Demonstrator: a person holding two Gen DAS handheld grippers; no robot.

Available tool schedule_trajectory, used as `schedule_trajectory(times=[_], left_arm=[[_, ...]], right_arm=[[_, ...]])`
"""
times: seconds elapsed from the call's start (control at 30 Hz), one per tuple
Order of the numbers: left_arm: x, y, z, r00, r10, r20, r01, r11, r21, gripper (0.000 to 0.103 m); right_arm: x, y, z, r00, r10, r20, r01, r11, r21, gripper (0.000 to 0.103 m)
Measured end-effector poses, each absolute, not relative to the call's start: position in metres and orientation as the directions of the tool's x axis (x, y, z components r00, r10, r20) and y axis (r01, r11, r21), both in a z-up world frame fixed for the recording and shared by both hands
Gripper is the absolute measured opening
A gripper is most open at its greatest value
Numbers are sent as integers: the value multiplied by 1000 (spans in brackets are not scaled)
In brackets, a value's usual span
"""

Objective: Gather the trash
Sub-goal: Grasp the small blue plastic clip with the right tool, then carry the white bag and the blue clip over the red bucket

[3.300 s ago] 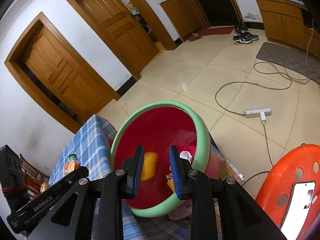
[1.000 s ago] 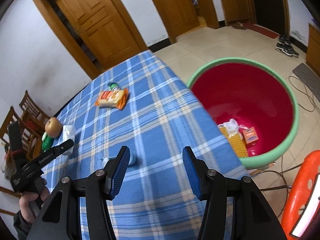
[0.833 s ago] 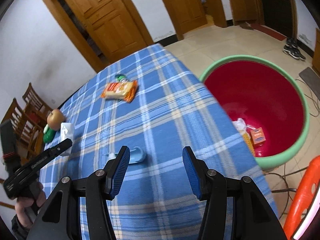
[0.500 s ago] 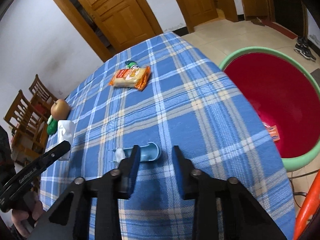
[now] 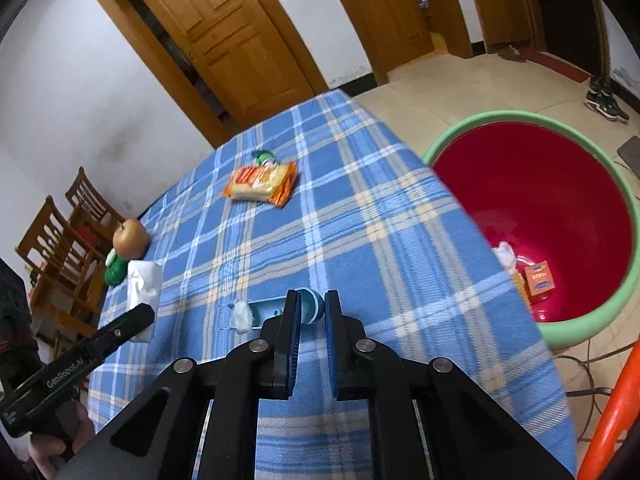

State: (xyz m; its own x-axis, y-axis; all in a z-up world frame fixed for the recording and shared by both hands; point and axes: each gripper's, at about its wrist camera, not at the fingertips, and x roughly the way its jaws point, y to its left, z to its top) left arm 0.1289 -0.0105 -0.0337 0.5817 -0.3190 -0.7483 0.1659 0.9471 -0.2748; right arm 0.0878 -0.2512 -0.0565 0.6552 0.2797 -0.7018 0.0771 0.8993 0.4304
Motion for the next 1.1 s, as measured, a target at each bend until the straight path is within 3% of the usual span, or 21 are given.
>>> schedule_trajectory(times=[0.7,1.1], left_arm=[[129,-88,-17,535,-417,-735,320,905,-281,33],[139,-139,-13,508,-437,-742,386,886,-258,33]], right_arm=[[54,-355,-47,733,110,-672,318,817,481,11],[57,-424,-71,707,32,-707,460,739,493,14]])
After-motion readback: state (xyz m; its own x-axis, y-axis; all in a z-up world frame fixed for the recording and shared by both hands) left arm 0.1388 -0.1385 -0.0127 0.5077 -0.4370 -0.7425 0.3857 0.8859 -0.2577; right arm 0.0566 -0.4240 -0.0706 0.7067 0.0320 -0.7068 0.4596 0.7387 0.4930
